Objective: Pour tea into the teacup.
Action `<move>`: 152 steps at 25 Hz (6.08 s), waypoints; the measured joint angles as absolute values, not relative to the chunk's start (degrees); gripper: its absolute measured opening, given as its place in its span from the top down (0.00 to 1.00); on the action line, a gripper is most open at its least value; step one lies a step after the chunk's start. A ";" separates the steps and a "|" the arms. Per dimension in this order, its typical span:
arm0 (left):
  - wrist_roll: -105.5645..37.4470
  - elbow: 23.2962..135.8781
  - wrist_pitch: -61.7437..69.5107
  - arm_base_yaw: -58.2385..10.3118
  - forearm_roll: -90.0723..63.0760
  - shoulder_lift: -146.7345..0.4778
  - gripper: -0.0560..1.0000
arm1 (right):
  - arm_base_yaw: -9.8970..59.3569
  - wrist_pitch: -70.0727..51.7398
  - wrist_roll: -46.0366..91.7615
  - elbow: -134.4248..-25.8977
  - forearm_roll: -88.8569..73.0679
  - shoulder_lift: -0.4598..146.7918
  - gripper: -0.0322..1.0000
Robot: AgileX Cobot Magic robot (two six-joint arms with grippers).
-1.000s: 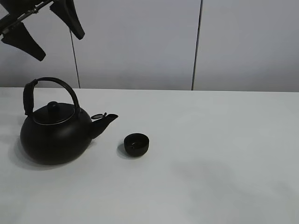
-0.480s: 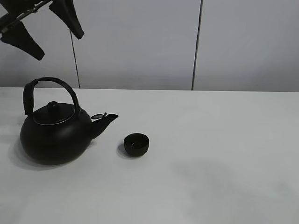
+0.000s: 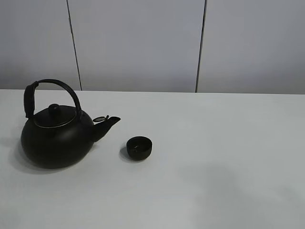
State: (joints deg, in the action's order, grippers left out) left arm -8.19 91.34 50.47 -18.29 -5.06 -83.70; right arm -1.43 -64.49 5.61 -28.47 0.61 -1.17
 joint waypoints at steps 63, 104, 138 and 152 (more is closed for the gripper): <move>2.35 22.89 -62.19 -9.61 3.71 -107.29 0.29 | -1.43 -64.32 5.61 -28.47 0.33 -1.17 0.31; 2.41 28.73 -60.28 -7.15 13.09 -109.34 0.81 | -1.43 -64.32 5.61 -28.46 -0.36 -1.17 0.31; 7.76 37.48 -48.31 -7.19 22.19 -107.30 0.81 | -1.43 -64.26 5.61 -28.46 -0.36 -1.17 0.31; 7.80 39.90 -43.83 -9.21 25.09 -107.30 0.82 | -1.43 -64.26 5.61 -28.46 -0.36 -1.17 0.31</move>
